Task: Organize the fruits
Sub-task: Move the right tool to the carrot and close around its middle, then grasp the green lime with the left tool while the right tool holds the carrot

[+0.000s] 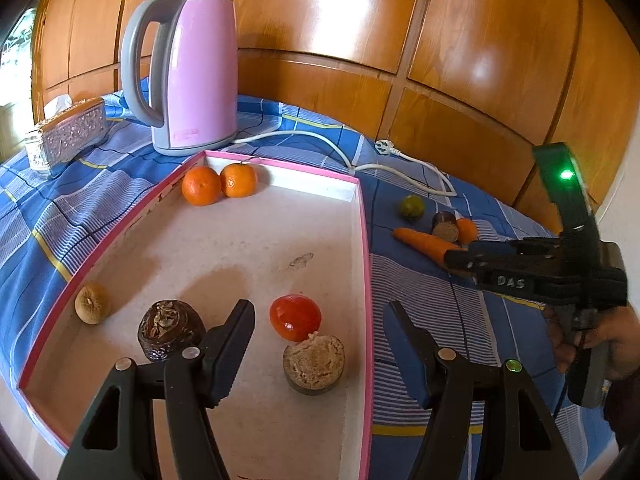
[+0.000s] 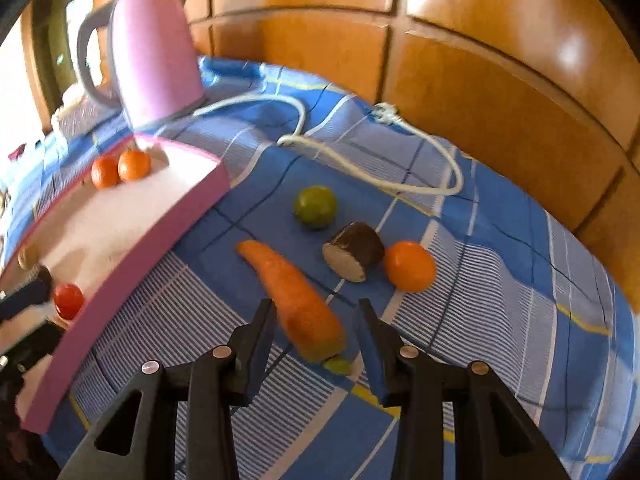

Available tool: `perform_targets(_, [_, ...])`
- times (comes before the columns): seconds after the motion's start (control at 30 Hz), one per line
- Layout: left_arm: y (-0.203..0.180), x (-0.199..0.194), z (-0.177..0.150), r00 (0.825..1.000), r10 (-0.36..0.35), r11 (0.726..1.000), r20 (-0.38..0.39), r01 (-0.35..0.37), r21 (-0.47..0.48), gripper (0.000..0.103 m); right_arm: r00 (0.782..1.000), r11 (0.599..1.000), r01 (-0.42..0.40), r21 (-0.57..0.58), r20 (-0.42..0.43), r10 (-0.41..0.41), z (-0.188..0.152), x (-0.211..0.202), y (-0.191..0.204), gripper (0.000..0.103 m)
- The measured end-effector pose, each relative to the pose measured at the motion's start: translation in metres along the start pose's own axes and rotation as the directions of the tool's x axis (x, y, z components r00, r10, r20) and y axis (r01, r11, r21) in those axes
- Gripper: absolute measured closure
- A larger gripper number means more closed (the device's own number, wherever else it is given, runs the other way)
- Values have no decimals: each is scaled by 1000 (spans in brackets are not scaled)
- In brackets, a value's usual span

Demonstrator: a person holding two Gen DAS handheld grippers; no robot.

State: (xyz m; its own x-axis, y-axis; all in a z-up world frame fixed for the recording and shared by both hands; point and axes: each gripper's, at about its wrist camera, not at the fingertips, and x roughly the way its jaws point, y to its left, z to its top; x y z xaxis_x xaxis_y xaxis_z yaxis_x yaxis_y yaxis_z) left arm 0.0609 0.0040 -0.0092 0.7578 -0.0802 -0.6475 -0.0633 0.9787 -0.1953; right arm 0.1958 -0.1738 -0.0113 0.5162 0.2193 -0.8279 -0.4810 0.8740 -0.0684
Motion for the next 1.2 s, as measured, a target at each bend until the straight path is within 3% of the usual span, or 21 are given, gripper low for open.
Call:
perform_targets(0.17, [-1,-1,-1,1000,-3,1000,1,3,8,36,1000,999,11,43,-6,-11,-5,5,-5,58])
perform_targets(0.27, [-2,-1,-1,1000,-6,1000,3,6,8,36,999,998,15,54,-34,-14,-10,9,-6,69])
perform_targets(0.37, [-4,-3,-1,1000,-9,1000,7,8,14,36,999,998,26,59,-30,-25,-17,10,-4,72])
perform_targets(0.57, [-8,-2,0,1000,-19,1000,-15,19,20,36,1000,983,5,185,-10,-3,-31,-6,-2,72])
perform_targets(0.7, [-18,0,2,999,-18,998,-32,20,62,37,1000,947,14,320,12,-19,-49,-19,-7,72])
perform_targets(0.93, [-37,5,10,997,-53,994,-58,59,96,37,989,804,100,586,33,-147,-91,-44,-23,73])
perform_targets(1.0, [-45,8,11,996,-59,991,-66,67,115,37,992,808,88,582,18,-121,-93,-36,-22,72])
perform_targets(1.07, [-50,11,11,995,-64,988,-74,73,134,37,994,825,33,564,68,-87,-89,-35,-18,70])
perform_targets(1.2, [-58,20,12,994,-63,983,-92,78,166,37,994,822,-28,569,101,-37,-82,-31,-21,68])
